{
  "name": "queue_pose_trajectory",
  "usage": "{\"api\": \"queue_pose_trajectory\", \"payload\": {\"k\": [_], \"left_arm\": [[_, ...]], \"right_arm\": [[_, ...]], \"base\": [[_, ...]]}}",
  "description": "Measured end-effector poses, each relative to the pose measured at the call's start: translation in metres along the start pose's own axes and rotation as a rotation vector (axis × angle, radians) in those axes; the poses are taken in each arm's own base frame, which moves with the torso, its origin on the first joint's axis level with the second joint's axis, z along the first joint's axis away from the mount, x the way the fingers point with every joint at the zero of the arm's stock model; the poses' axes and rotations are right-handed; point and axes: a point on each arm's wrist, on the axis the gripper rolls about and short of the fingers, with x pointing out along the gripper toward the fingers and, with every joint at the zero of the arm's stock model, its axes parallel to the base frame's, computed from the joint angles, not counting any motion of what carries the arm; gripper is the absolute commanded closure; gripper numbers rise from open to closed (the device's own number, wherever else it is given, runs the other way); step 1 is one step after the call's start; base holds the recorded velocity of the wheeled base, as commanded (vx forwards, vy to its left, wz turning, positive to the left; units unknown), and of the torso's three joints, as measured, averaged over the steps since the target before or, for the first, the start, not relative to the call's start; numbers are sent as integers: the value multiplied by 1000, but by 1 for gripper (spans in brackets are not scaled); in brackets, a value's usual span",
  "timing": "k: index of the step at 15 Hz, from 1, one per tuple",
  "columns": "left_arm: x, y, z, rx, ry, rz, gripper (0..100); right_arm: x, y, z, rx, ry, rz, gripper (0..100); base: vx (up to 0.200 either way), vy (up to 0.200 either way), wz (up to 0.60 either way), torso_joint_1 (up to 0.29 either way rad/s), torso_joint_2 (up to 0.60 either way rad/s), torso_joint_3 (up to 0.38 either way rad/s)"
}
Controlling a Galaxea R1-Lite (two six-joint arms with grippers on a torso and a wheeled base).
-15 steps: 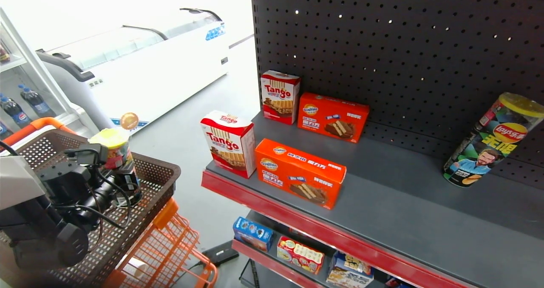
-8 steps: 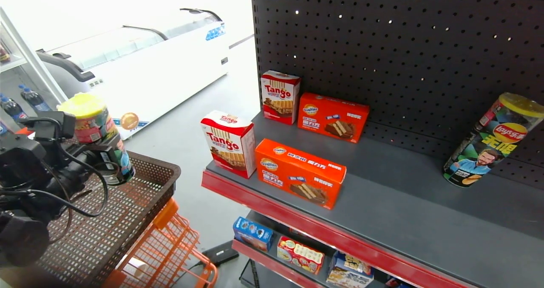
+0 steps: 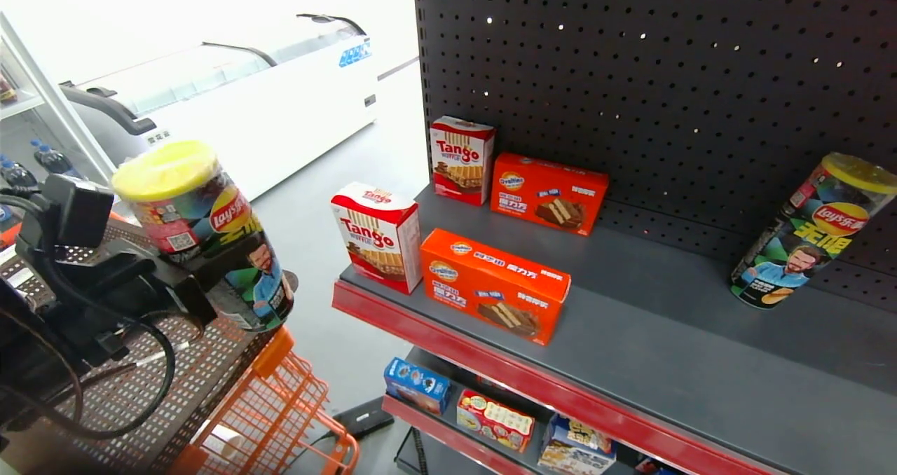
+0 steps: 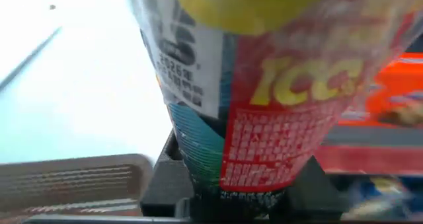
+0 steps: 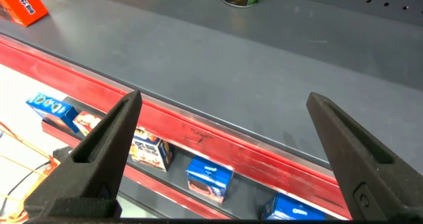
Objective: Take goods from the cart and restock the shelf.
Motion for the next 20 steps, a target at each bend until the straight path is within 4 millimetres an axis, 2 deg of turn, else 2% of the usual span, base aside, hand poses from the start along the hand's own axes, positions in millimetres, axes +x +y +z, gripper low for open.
{"api": "queue_pose_trajectory", "payload": {"k": [5,10,16,20], "left_arm": [[-13,-18,-2,-4,-3,-189,100],[-6,-36,8,2,-42,-349,100],[-6,-60,9,-30,-46,-544,100],[-5,-66,12,-40,-54,-578,100]], "right_arm": [[0,0,0,0,0,0,0],[0,0,0,0,0,-1,0],[0,0,0,-1,0,3,0],[0,0,0,0,0,2,0]], "base": [[0,0,0,0,0,0],[0,0,0,0,0,0],[0,0,0,0,0,0],[0,0,0,0,0,0]]}}
